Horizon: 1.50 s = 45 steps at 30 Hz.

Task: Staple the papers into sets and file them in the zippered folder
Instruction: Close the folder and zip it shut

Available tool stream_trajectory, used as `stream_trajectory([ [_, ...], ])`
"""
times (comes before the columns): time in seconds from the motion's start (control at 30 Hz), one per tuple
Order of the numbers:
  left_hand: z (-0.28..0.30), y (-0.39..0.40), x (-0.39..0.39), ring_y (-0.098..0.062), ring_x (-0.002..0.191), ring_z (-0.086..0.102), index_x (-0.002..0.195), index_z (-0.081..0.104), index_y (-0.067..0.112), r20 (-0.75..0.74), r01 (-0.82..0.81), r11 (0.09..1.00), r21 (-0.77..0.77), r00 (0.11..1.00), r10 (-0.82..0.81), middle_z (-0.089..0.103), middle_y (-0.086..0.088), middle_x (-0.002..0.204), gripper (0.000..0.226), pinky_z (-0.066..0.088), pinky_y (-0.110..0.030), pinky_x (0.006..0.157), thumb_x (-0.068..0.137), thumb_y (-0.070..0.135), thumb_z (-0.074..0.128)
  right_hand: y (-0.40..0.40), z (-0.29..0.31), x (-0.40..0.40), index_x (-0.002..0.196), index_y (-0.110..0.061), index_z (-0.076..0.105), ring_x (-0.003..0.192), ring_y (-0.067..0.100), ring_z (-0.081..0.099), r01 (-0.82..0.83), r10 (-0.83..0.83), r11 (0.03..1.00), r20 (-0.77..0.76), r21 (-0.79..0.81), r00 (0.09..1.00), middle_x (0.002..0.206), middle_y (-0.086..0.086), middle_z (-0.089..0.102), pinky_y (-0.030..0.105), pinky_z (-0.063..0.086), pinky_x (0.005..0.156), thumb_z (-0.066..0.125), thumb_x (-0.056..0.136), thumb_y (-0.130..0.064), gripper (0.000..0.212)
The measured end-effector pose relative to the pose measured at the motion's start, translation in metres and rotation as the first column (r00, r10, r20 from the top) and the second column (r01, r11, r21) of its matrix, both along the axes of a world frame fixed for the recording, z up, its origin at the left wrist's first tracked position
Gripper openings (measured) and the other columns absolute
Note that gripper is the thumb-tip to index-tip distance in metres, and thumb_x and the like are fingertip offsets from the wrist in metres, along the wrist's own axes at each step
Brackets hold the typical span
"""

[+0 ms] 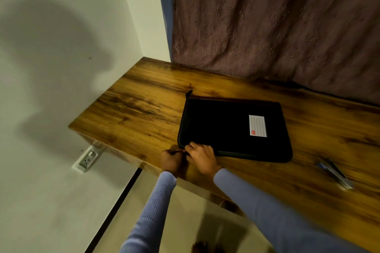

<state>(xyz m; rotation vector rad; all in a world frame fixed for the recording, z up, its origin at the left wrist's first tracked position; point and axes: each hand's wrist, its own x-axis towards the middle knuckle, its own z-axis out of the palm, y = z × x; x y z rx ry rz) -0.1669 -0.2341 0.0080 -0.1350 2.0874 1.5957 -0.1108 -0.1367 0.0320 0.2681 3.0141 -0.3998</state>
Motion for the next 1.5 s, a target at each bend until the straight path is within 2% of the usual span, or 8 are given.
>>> stream_trajectory([
  [0.23, 0.011, 0.0, -0.014, -0.034, 0.086, 0.065, 0.076, 0.068, 0.007, 0.134, -0.072, 0.997, 0.009, 0.989, 0.07, 0.07, -0.021, 0.088, 0.027, 0.053, -0.045, 0.083, 0.087, 0.03, 0.057, -0.014, -0.002, -0.006, 0.125, -0.01, 0.046, 0.115, 0.035, 0.048, 0.143, -0.14, 0.988, 0.045, -0.052, 0.989, 0.129, 0.013, 0.049, 0.037, 0.035, 0.093, 0.039, 0.096, -0.027, 0.034],
  [0.37, 0.016, 0.007, -0.017, -0.016, 0.054, 0.059, 0.079, 0.065, -0.001, 0.118, 0.003, 1.0, -0.025, 0.993, 0.0, 0.059, -0.011, 0.064, 0.02, 0.047, -0.019, 0.049, 0.086, 0.018, 0.064, -0.022, 0.002, -0.011, 0.124, -0.012, 0.046, 0.114, 0.034, 0.051, 0.292, -0.291, 0.955, 0.034, -0.056, 0.956, 0.121, 0.013, 0.057, 0.037, 0.038, 0.093, 0.04, 0.096, -0.024, 0.031],
  [0.53, 0.005, 0.012, -0.025, -0.028, 0.073, 0.064, 0.075, 0.068, 0.005, 0.043, 0.031, 0.997, -0.074, 0.999, -0.027, 0.067, -0.016, 0.074, 0.014, 0.054, -0.047, 0.077, 0.082, 0.017, 0.069, -0.022, 0.003, -0.019, 0.118, -0.011, 0.053, 0.111, 0.033, 0.055, 0.364, -0.36, 0.931, 0.092, -0.028, 0.928, 0.116, 0.014, 0.06, 0.039, 0.042, 0.091, 0.041, 0.097, -0.018, 0.025],
  [0.73, 0.008, 0.015, -0.028, -0.03, 0.094, 0.061, 0.098, 0.066, 0.0, -0.124, 0.032, 0.982, -0.188, 0.991, -0.056, 0.067, -0.017, 0.098, 0.023, 0.045, -0.033, 0.081, 0.091, 0.02, 0.057, 0.011, -0.008, 0.023, 0.113, -0.015, 0.052, 0.1, 0.019, 0.057, 0.509, -0.512, 0.846, 0.027, -0.159, 0.859, 0.108, 0.004, 0.059, 0.022, 0.042, 0.077, 0.043, 0.096, -0.028, 0.023],
  [1.0, 0.003, 0.024, -0.036, -0.04, 0.112, 0.05, 0.12, 0.049, -0.004, -0.34, -0.047, 0.916, -0.397, 0.935, -0.099, 0.053, -0.026, 0.122, 0.041, 0.042, -0.046, 0.095, 0.089, 0.019, 0.06, 0.11, -0.01, 0.151, 0.109, -0.014, 0.055, 0.084, 0.024, 0.064, 0.735, -0.733, 0.678, 0.055, -0.023, 0.678, 0.093, 0.007, 0.066, 0.025, 0.038, 0.058, 0.052, 0.091, -0.019, 0.019],
  [1.17, -0.005, 0.076, 0.009, -0.042, 0.111, 0.056, 0.128, 0.055, 0.007, -0.66, 0.206, 0.792, -0.575, 0.454, -0.598, 0.051, -0.022, 0.133, 0.056, 0.048, -0.047, 0.09, 0.076, 0.015, 0.075, 0.126, -0.012, 0.163, 0.096, -0.012, 0.061, 0.077, 0.028, 0.064, 0.754, -0.758, 0.646, 0.014, -0.12, 0.652, 0.086, 0.012, 0.068, 0.025, 0.039, 0.055, 0.055, 0.088, -0.01, 0.01],
  [1.33, -0.013, 0.149, 0.076, -0.024, 0.116, 0.059, 0.126, 0.056, 0.021, -0.452, 0.374, 0.374, -0.849, -0.148, -0.879, 0.058, -0.007, 0.132, 0.08, 0.052, -0.038, 0.088, 0.057, 0.052, 0.081, 0.13, -0.014, 0.164, 0.094, -0.018, 0.066, 0.079, 0.024, 0.067, 0.762, -0.776, 0.621, -0.007, -0.184, 0.63, 0.088, 0.006, 0.071, 0.032, 0.051, 0.063, 0.06, 0.086, -0.018, 0.01],
  [1.5, -0.013, 0.191, 0.095, -0.02, 0.143, 0.018, 0.144, 0.034, 0.018, -0.165, 0.302, 0.078, -0.95, -0.274, -0.948, 0.031, -0.005, 0.153, 0.06, 0.027, -0.037, 0.113, 0.09, 0.04, 0.047, 0.14, -0.015, 0.168, 0.097, -0.021, 0.067, 0.084, 0.021, 0.066, 0.759, -0.773, 0.628, -0.028, -0.173, 0.633, 0.093, 0.001, 0.071, 0.025, 0.044, 0.063, 0.057, 0.087, -0.019, 0.014],
])
